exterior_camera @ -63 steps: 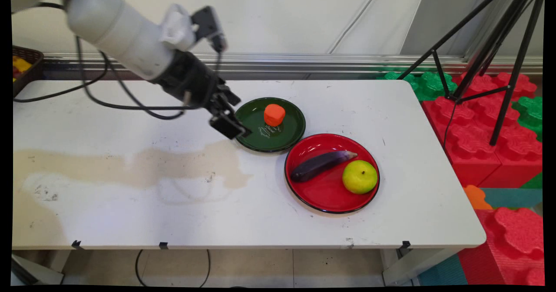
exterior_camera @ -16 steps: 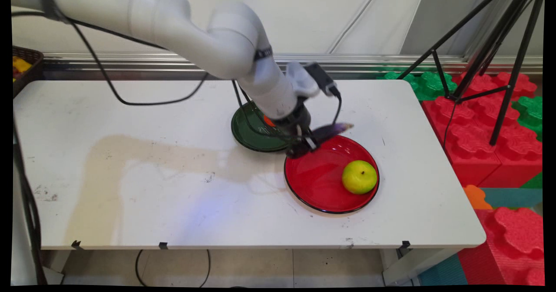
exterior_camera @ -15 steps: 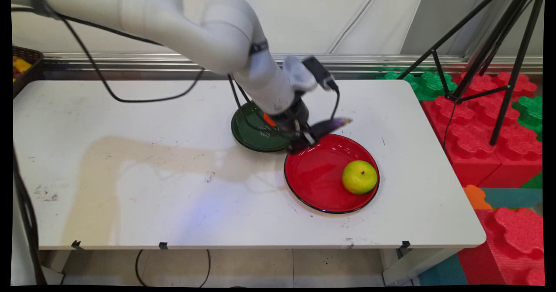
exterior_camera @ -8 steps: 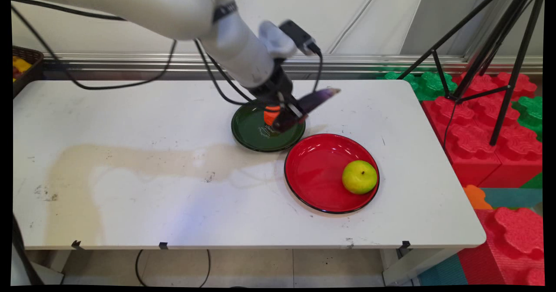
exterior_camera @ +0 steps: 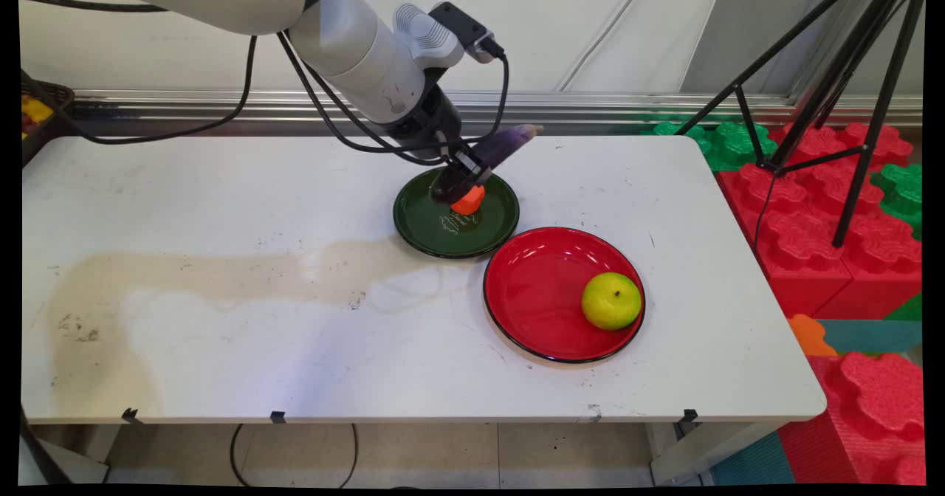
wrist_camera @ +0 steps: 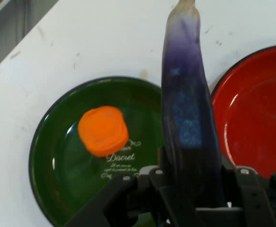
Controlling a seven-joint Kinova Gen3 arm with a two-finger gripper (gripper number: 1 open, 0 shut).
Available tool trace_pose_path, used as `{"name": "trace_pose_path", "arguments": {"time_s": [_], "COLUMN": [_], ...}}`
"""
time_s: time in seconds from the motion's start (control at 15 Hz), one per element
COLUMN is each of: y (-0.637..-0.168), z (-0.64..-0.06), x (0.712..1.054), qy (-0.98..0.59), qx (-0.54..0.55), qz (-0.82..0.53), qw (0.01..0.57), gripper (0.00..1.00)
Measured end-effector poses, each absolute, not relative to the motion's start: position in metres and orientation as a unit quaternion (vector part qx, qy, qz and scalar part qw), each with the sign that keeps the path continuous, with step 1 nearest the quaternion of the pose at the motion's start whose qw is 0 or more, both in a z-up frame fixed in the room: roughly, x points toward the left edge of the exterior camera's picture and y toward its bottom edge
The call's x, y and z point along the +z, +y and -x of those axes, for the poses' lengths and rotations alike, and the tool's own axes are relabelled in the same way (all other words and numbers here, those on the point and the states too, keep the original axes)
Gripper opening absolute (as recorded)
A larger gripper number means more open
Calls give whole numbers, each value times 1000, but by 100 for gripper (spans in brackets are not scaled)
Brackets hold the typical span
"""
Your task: Place the picked object on the green plate
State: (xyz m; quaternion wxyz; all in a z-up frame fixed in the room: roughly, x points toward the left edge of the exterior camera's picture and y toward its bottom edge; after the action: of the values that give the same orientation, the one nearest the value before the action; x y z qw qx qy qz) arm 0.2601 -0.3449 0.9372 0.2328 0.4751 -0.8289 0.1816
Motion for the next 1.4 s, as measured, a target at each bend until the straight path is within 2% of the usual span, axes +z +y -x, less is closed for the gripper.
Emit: {"name": "trace_pose_path", "arguments": {"time_s": [0.33, 1.4], "y": [-356, -409], "z": [-265, -264], "x": [927, 863], "qy": [-829, -846], "qx": [180, 160], "qz": [-484, -480], "qw": [214, 167], "gripper": [0, 0]}}
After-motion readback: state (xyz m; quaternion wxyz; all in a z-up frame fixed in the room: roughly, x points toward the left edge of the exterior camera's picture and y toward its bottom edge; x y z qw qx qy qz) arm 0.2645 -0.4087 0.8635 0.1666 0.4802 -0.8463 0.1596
